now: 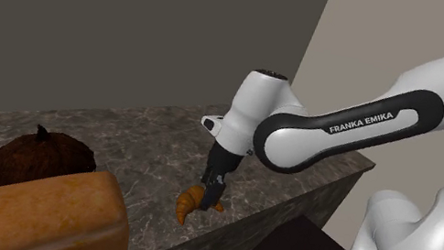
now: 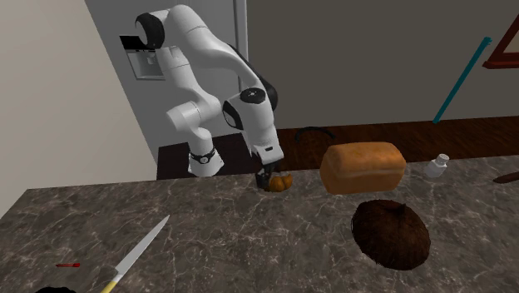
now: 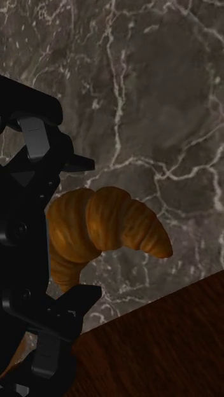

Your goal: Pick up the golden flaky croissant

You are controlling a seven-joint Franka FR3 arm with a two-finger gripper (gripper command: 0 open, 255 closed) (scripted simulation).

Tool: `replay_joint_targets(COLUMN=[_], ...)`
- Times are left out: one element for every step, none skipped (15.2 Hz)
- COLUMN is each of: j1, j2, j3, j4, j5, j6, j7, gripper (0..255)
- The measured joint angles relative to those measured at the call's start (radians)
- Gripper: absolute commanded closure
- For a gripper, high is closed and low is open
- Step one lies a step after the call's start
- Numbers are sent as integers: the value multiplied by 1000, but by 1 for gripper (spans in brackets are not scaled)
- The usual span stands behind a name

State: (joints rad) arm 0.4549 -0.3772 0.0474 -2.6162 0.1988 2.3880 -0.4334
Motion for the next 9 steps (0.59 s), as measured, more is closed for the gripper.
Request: replay_joint_targets(j1=[2,4,6,6,5,5,6,6,6], j2=[12,21,31,34,36,36,37,37,37], j3=[0,1,3,1,1,0,0,0,0], j4=[-5,-13,-18,-21,-22,-23,-23,-23,-23], j5=[3,6,9,10,10,11,11,11,11], j6=[17,34,49,55,58,60,61,61,62], j7=[-3,-5,-6,-9,-10,-11,-12,-12,-12], gripper=[0,0,0,255,255,255,255,255,255])
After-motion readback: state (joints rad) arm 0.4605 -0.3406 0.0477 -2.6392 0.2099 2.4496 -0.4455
